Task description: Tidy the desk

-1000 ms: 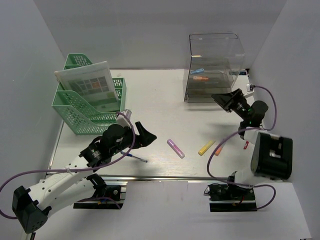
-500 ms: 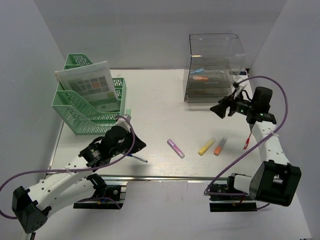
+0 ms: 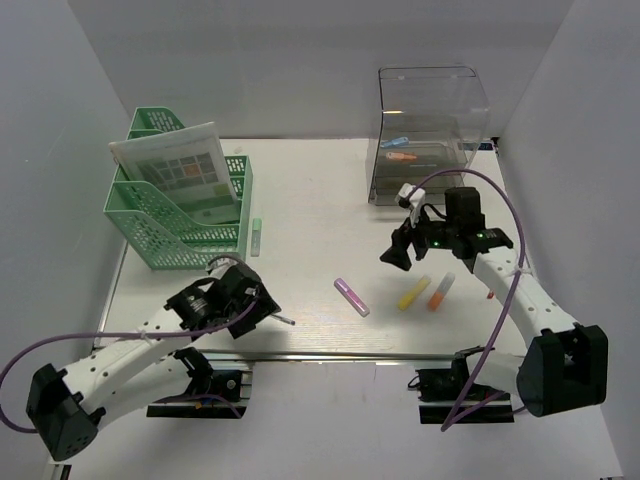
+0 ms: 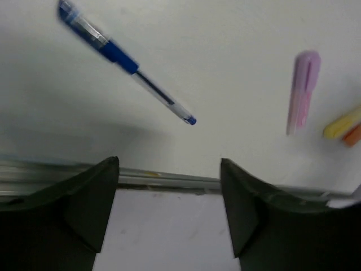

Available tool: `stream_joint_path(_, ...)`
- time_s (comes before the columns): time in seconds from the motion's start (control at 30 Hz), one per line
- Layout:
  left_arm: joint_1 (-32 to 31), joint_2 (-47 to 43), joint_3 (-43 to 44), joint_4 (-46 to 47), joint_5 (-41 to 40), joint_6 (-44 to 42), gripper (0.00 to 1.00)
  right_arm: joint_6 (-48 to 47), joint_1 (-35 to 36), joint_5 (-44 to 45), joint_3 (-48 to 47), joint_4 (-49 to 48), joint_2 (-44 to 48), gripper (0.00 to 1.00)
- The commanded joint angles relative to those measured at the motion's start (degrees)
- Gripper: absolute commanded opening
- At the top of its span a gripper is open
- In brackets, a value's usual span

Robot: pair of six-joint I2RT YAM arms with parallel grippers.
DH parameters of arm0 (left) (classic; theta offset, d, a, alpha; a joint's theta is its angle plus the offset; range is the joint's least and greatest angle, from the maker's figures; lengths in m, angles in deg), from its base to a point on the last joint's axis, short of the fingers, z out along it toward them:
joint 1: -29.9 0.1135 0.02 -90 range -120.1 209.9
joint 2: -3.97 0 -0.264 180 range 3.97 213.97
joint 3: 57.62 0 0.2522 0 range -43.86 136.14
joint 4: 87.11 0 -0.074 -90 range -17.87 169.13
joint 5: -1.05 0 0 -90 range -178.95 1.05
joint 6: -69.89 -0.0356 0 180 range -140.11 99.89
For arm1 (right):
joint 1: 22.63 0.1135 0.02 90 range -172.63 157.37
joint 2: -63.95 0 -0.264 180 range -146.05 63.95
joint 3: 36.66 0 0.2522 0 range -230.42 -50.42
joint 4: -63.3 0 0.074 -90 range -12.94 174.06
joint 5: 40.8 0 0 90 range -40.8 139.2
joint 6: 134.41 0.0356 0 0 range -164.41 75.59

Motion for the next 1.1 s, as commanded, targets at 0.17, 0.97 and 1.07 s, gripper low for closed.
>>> stream_joint_path(0.17,-0.2,17.8,7.0,-8.4,-4.3,18.0,0.9,5.6,2.6,8.2,6.2,-13.3,4.9,0.89)
stream_joint_path(0.97,0.3,44.1,15.4,-5.1,-1.7,22.1,0.38,7.9,2.1,16.4,10.0,-18.3,16.9,0.89)
stream_joint_path(1.07,0.3,44.1,14.5,-4.2,-1.6,22.1,0.26,8.5,1.8,17.3,9.8,-18.1,17.2,0.89)
